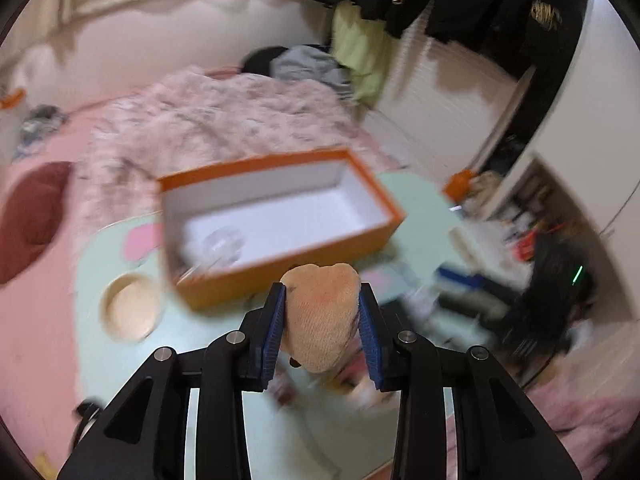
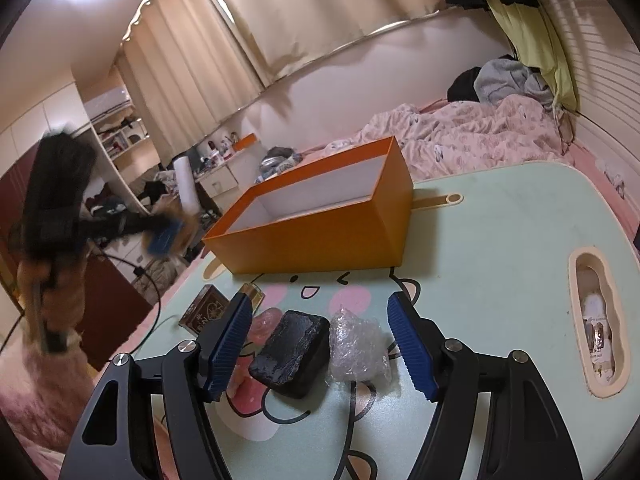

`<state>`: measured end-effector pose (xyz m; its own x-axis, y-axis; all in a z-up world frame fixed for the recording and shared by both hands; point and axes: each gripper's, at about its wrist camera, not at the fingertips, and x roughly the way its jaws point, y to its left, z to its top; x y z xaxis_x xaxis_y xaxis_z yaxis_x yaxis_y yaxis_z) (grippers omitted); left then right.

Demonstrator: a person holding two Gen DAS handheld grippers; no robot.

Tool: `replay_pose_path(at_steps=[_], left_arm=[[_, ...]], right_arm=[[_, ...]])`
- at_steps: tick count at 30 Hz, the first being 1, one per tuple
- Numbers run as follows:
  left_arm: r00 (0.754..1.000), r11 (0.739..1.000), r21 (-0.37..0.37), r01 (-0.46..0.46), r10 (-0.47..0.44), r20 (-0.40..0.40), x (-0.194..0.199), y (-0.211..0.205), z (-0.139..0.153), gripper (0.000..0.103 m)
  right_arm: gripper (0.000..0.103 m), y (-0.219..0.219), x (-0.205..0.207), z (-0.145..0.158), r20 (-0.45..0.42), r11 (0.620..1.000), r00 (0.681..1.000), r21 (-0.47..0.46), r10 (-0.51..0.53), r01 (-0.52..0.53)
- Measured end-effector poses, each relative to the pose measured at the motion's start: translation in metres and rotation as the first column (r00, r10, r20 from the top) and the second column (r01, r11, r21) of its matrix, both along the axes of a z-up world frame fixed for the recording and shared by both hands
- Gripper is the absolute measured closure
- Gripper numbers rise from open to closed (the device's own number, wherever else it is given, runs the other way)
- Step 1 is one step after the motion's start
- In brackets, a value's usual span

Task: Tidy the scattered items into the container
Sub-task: 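Carry the tan plush out and release it on the table, left gripper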

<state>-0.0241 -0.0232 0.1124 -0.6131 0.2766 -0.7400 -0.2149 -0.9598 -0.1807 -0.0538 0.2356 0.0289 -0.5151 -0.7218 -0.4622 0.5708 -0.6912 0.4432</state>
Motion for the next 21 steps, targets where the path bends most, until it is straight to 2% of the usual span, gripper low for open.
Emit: replay_pose_path(at_steps=[1,6,9,12,17,21], left_arm=[[1.000,1.000,-0.012,-0.008,0.008,-0.007,0.011,-0.003,-0.006,0.067],[0.999,0.998,0.056,-0.038,0.037,0.026,0.050,-0.025,-0.035,0.067],[0.994,0.993,0.061,-0.097,0.094,0.055,0.060,-0.035,-0.056,0.066],[0.990,0.989,0.087,-0.118,0.110,0.091,0.058,-0.038,-0.078,0.063],[0.991,0.991,0.045,-0.128,0.126,0.048,0.059,-0.028,-0.089,0.058],[0.992,0.989,0.081,-0.124,0.125,-0.007,0.061,-0.028,-0.081,0.042]], right_arm=[[0.033,0.000,-0.001,0.000,0.002,1.000,1.000,0.002,0.000,0.000],[0.032,-0.002,-0.002,-0.001,0.005,1.000,1.000,0.012,-0.001,0.001],[0.032,-0.002,-0.002,-0.001,0.005,1.000,1.000,0.016,-0.002,0.002],[0.032,-0.003,-0.002,-0.001,0.004,1.000,1.000,0.022,-0.003,0.003],[0.032,-0.003,-0.003,-0.002,0.003,1.000,1.000,0.030,-0.006,0.006],[0.032,-0.003,-0.003,-0.002,0.004,1.000,1.000,0.030,-0.007,0.007]])
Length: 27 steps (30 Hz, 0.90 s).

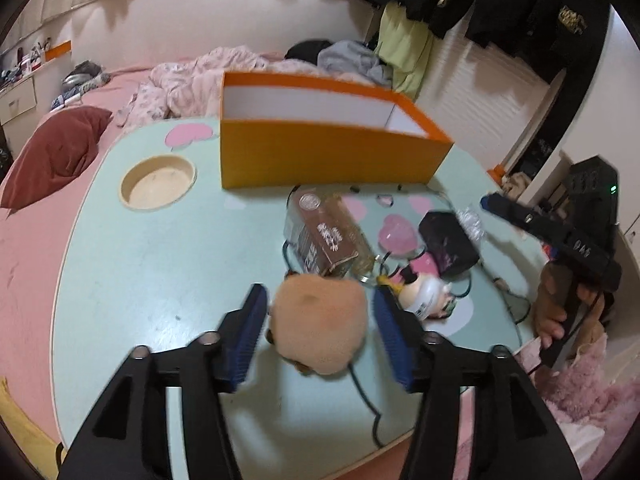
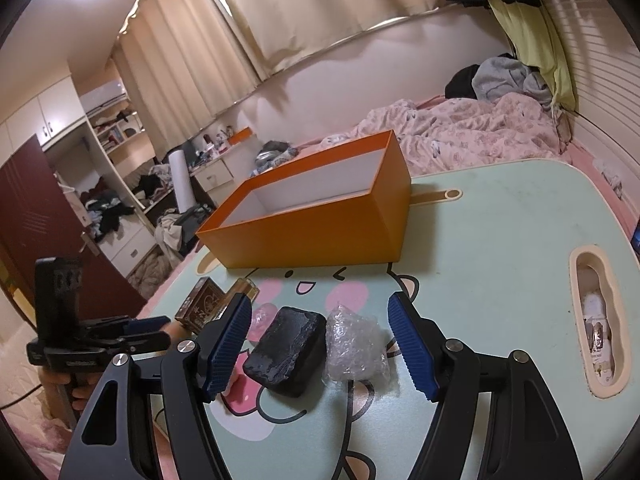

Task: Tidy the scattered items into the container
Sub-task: 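Carry the tan plush out and release it on the table, left gripper, then reach into the box and grasp the clear plastic heart with the right gripper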

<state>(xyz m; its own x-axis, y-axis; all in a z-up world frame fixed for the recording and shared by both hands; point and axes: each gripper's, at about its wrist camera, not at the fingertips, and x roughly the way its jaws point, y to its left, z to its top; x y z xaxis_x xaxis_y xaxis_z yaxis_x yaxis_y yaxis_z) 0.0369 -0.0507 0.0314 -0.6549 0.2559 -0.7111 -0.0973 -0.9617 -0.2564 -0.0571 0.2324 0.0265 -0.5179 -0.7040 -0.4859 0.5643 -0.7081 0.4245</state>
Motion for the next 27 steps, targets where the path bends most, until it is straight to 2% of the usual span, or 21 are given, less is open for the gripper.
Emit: replay_pose_path(at_steps=[3,5,6,9,12,15,19,22,24,27], left_arm=[[0.996,0.999,0.048,-0.002,0.006,-0.084,0.007,-0.008,0.015,0.041],[0.990,0.996,0.091,-0.017,0.030,-0.139,0.011,-0.017,0.025,0.033],[0.984,0.992,0.115,-0.041,0.060,-0.166,0.013,-0.024,0.029,0.027],[0.965,0.981,0.150,-0.122,0.152,-0.214,0.015,-0.040,0.032,0.025],[0.946,0.968,0.137,-0.210,0.236,-0.222,0.012,-0.053,0.022,0.025],[0.933,0.956,0.142,-0.257,0.284,-0.224,0.008,-0.063,0.008,0.025],[0.931,0.945,0.196,-0.264,0.302,-0.206,0.008,-0.076,-0.010,0.025],[0.934,0.947,0.196,-0.254,0.293,-0.205,0.006,-0.075,-0.012,0.025],[0.931,0.951,0.192,-0.241,0.282,-0.230,0.008,-0.072,-0.011,0.025],[0.931,0.958,0.151,-0.245,0.276,-0.237,0.007,-0.066,-0.012,0.025]], right_arm=[[0.032,0.000,0.000,0.000,0.002,1.000,1.000,0.000,0.001,-0.001],[0.032,-0.001,0.000,0.000,0.004,1.000,1.000,0.002,0.000,0.000],[0.032,-0.001,0.000,0.000,0.006,1.000,1.000,0.003,0.001,-0.001],[0.032,-0.001,0.000,0.000,0.006,1.000,1.000,0.005,0.000,-0.001],[0.032,-0.002,0.000,0.000,0.007,1.000,1.000,0.004,0.002,-0.002],[0.032,-0.002,-0.001,-0.001,0.011,1.000,1.000,0.000,0.006,-0.006],[0.032,-0.005,-0.004,0.000,0.022,1.000,1.000,0.006,0.001,-0.001],[0.032,-0.010,-0.010,0.005,0.060,1.000,0.998,-0.005,0.028,-0.028],[0.032,-0.019,-0.018,0.017,0.095,0.999,0.994,0.005,0.051,-0.052],[0.032,-0.040,-0.027,0.055,0.067,0.997,0.995,0.024,0.073,-0.074]])
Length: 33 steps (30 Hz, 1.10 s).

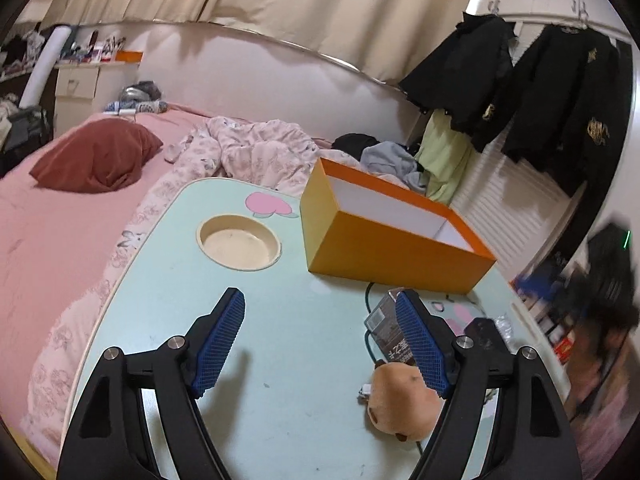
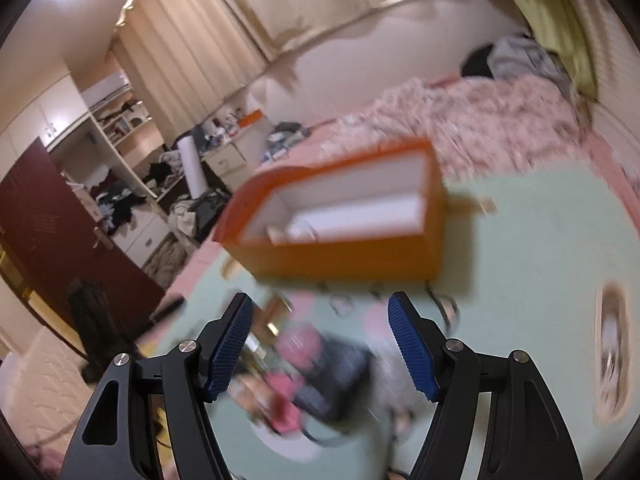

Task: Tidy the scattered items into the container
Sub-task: 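Reach into the box and grasp the clear plastic heart with the right gripper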

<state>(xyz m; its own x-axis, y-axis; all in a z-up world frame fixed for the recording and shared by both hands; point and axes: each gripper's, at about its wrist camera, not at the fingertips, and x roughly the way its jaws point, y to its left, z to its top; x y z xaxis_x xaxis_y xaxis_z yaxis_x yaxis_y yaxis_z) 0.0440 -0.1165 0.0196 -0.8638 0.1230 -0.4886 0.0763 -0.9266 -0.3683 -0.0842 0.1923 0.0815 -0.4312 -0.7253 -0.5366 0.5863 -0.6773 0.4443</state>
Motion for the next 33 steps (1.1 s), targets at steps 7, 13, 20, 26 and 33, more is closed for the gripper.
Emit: replay_pose_path(at_steps=[7,13,20,26,33], left_arm=[[1.000,1.000,-0.019,0.009,-0.009,-0.001,0.002,0.003,-0.001,0.025],[1.000,1.000,0.029,0.010,-0.010,0.006,0.003,-0.004,-0.004,0.025],[1.000,0.998,0.064,0.020,-0.020,0.002,0.003,-0.008,-0.004,0.025],[0.999,0.998,0.061,0.032,-0.030,-0.023,0.006,-0.007,-0.002,0.025],[0.999,0.997,0.074,0.028,-0.027,-0.025,0.006,-0.009,-0.002,0.025]], right_arm=[[0.039,-0.094,-0.073,0.016,0.294,0.982,0.952,0.136,0.084,-0.129],[0.045,-0.164,-0.122,-0.027,0.443,0.941,0.895,0.283,0.043,-0.185],[0.060,-0.200,-0.146,-0.051,0.457,0.890,0.889,0.418,-0.032,-0.183],[0.059,-0.224,-0.139,-0.056,0.367,0.825,0.930,0.531,-0.015,-0.196],[0.068,-0.236,-0.124,-0.059,0.230,0.727,0.973,0.661,0.039,-0.185]])
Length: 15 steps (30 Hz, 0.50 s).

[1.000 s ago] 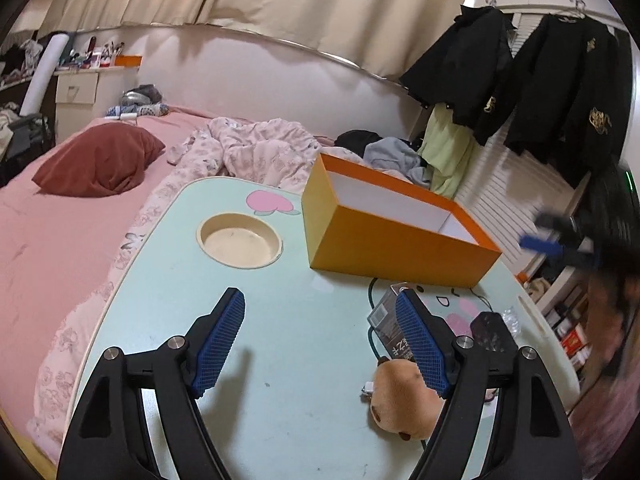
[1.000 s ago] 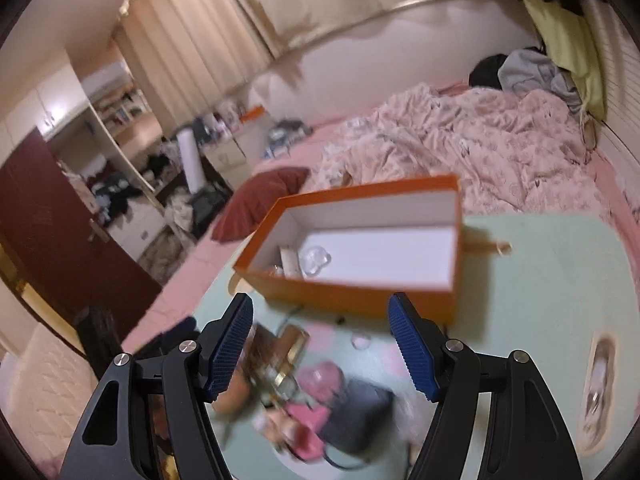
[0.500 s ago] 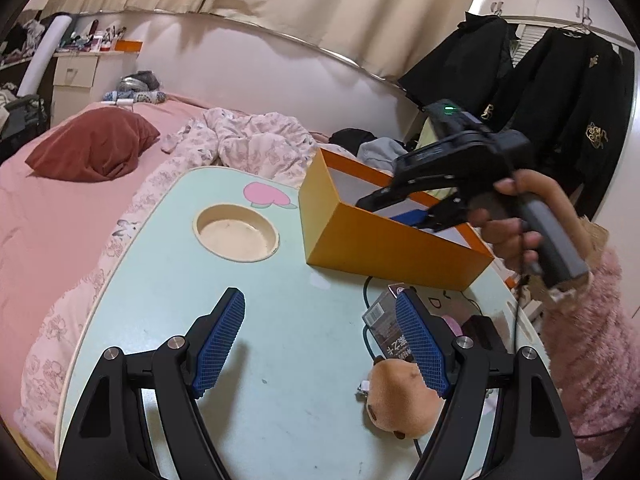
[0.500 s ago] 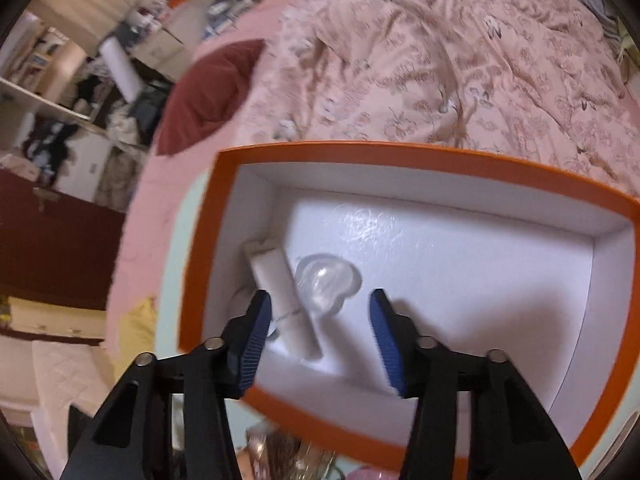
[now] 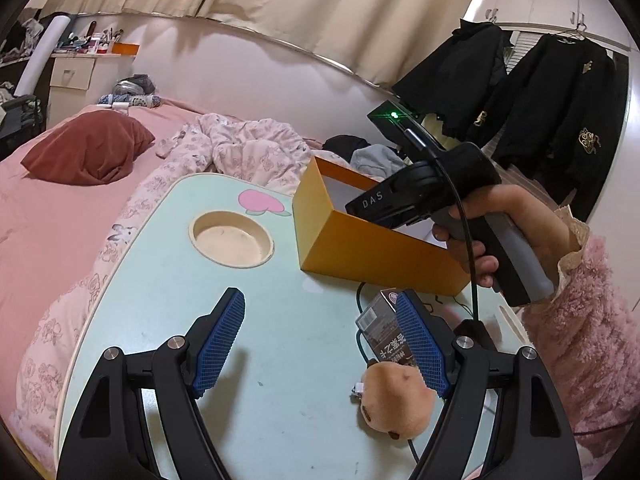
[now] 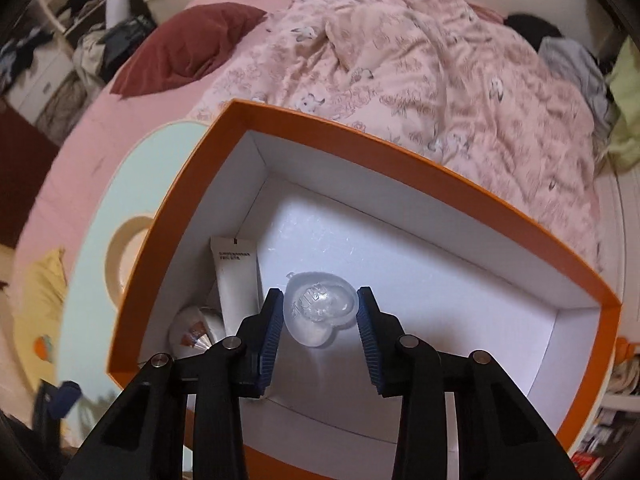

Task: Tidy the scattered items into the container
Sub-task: 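Reach into the box and grasp the clear plastic heart with the right gripper, then carry the clear heart out and release it on the table, right gripper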

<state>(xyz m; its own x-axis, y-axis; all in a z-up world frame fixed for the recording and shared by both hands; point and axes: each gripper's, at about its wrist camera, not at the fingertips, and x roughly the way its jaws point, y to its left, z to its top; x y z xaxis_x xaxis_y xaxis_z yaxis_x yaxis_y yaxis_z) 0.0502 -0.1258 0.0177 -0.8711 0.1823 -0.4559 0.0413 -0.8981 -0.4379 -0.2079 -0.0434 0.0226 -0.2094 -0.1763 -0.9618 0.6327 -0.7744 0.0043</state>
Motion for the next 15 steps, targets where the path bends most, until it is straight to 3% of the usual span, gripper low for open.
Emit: replay_pose_path(at_steps=[3,9,15], left_arm=[[1.000,1.000,0.020,0.001,-0.001,0.003,0.000,-0.004,-0.002,0.025],[1.000,0.998,0.057,-0.005,0.005,0.011,-0.001,-0.012,-0.006,0.025],[1.000,0.998,0.057,-0.006,0.005,0.013,-0.001,-0.010,-0.006,0.025]], right_arm=[[0.068,0.011,-0.009,0.001,0.006,0.999,0.999,-0.011,-0.043,0.043],[0.068,0.044,-0.017,0.031,0.016,0.981,0.994,-0.163,-0.108,0.109],[0.068,0.090,0.041,0.085,-0.048,0.936,0.998,-0.351,-0.050,0.030]])
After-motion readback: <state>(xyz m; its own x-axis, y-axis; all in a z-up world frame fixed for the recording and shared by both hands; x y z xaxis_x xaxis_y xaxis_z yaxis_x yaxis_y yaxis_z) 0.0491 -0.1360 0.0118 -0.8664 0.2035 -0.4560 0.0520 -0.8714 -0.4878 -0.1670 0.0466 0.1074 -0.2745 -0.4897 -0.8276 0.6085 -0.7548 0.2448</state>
